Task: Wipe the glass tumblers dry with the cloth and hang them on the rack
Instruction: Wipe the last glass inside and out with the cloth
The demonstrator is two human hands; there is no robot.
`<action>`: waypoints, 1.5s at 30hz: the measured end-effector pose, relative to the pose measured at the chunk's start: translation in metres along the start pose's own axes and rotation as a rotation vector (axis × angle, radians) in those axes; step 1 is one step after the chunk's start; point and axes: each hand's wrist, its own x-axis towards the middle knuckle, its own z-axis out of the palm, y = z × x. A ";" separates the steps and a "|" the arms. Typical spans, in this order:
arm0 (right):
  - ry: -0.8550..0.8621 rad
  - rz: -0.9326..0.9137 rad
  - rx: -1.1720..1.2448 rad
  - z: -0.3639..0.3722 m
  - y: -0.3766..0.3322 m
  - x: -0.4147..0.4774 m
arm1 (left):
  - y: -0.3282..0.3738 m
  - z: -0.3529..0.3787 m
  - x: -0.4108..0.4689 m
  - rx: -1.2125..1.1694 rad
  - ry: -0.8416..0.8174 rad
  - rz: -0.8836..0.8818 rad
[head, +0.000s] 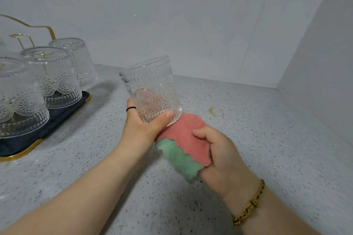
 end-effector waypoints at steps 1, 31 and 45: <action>0.039 -0.001 0.002 0.000 -0.003 0.000 | 0.001 -0.001 0.000 0.012 0.007 0.008; -0.012 0.048 0.008 -0.001 -0.002 -0.001 | 0.006 0.002 -0.004 0.137 -0.024 0.046; 0.381 -0.650 -0.272 -0.012 -0.039 -0.007 | 0.008 -0.008 -0.006 0.437 -0.228 0.044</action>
